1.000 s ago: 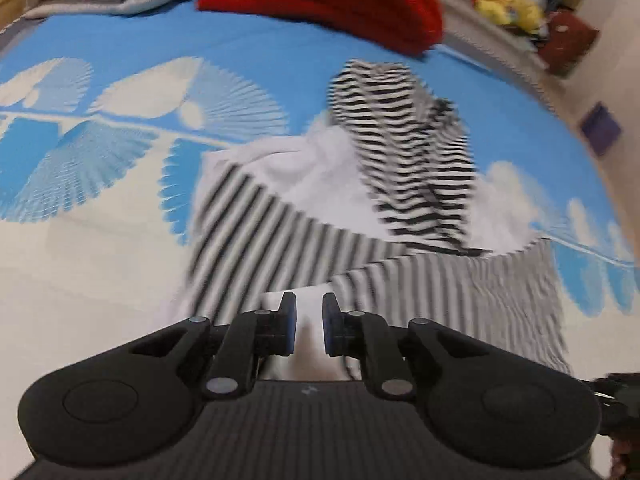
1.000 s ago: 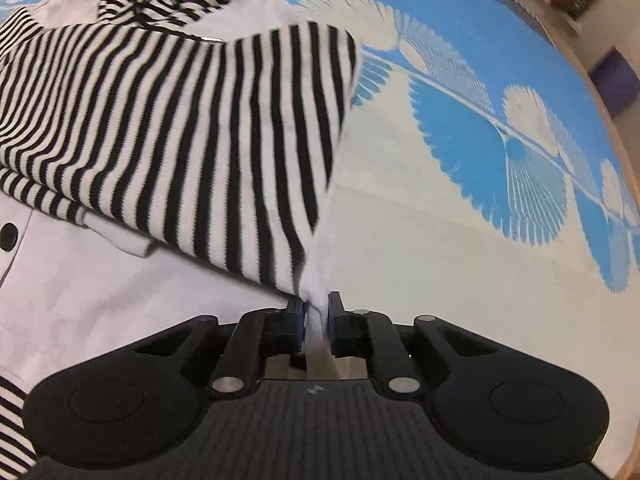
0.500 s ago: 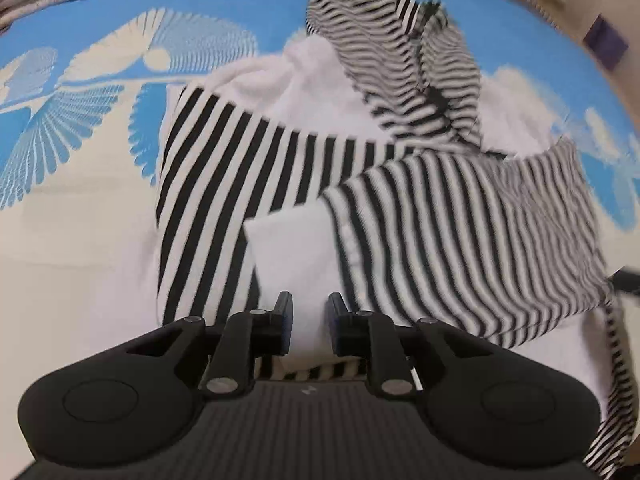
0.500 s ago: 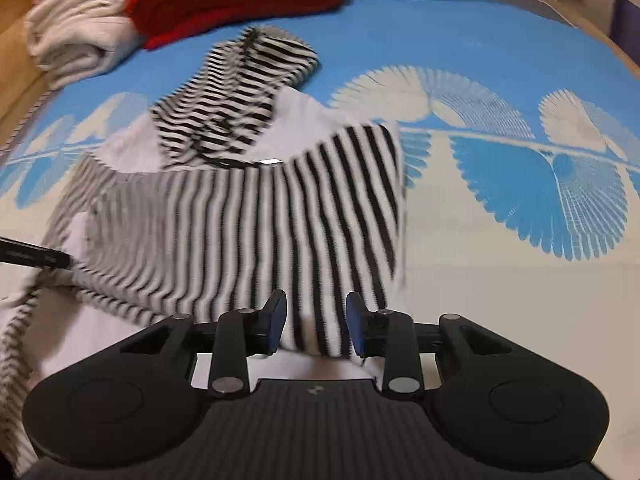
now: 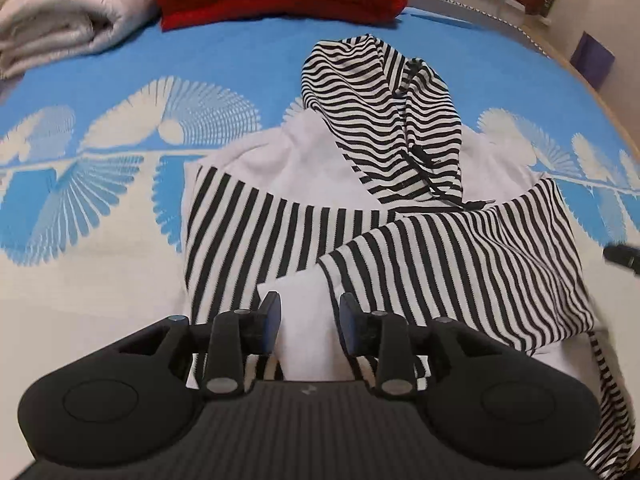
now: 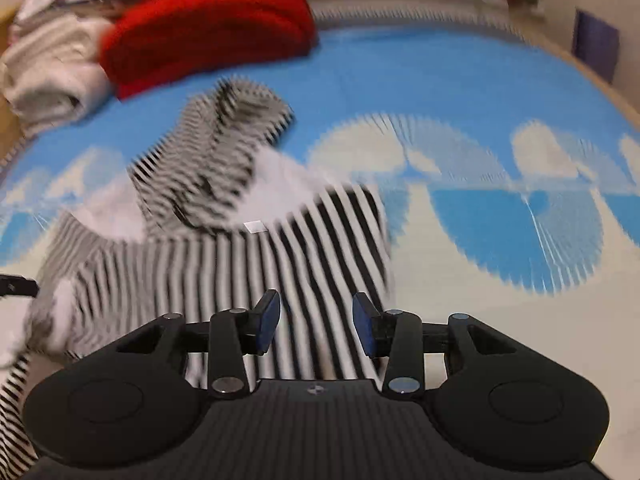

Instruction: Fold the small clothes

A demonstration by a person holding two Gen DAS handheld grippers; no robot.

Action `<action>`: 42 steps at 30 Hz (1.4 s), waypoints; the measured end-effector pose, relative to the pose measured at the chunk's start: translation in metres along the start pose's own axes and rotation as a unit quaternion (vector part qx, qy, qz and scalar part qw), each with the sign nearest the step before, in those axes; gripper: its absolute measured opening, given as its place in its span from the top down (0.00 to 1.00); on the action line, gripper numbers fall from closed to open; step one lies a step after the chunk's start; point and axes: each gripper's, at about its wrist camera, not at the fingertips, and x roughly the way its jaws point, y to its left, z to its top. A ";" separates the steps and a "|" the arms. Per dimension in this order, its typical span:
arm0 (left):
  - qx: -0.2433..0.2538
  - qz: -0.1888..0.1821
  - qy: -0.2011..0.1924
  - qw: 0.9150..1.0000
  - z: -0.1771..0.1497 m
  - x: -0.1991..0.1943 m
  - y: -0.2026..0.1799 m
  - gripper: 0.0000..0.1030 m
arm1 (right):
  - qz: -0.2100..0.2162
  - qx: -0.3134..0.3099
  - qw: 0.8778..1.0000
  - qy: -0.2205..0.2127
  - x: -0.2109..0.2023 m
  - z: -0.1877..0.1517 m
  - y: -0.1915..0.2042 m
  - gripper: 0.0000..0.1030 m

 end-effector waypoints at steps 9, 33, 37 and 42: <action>-0.039 0.003 -0.010 0.999 0.008 -0.007 0.035 0.65 | 0.080 -0.015 0.995 -0.053 -0.003 0.055 0.048 0.80; -0.087 -0.001 0.035 0.996 0.013 0.040 0.072 0.65 | 0.070 0.082 0.994 -0.031 0.260 0.256 0.105 0.58; -0.079 -0.008 0.031 0.996 0.015 0.042 0.068 0.65 | 0.078 0.103 0.992 -0.011 0.298 0.266 0.114 0.55; -0.084 -0.005 0.039 0.996 0.014 0.047 0.072 0.65 | 0.059 0.112 0.992 0.000 0.326 0.273 0.128 0.47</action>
